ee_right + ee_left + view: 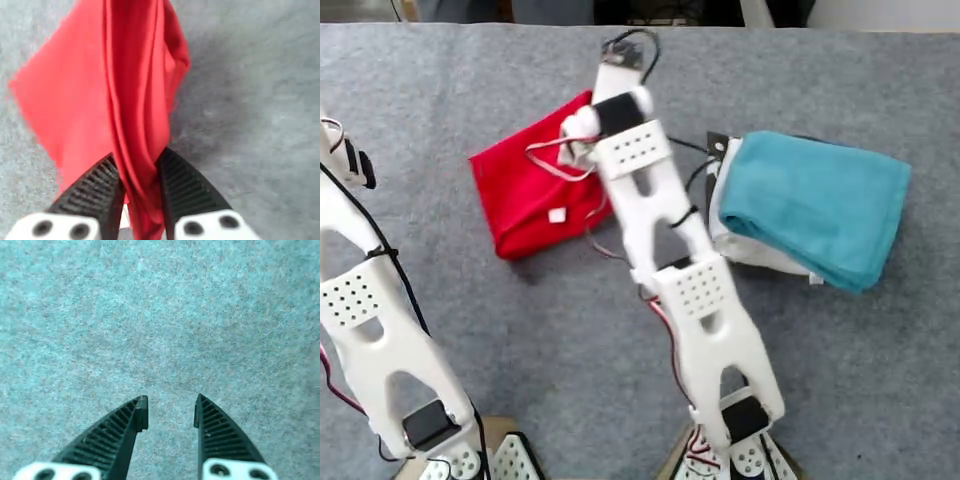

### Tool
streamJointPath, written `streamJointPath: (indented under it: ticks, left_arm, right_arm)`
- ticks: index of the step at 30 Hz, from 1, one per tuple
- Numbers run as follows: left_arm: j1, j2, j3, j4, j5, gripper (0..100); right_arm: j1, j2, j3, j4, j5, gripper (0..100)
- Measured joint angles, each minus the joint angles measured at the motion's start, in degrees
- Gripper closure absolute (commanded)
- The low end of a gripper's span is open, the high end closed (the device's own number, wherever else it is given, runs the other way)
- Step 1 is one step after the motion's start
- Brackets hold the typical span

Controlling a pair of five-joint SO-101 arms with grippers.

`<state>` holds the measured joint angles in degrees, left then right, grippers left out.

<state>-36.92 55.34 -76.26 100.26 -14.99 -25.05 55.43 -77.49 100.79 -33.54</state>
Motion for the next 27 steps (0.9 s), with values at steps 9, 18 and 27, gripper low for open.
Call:
streamJointPath:
  ticks: [9, 18, 27]
  left_arm:
    - [-1.0, 0.0, 0.0, 0.0, 0.0, 83]
    - [-1.0, 0.0, 0.0, 0.0, 0.0, 83]
    - [0.8, 0.1, 2.2, 0.0, 0.0, 83]
  right_arm:
    - [11.4, -25.1, 26.0, 0.0, 5.5, 98.5]
    - [30.9, -45.1, 40.3, 0.2, 15.0, 98.5]
    - [48.4, -49.6, 48.1, 0.2, 23.9, 98.5]
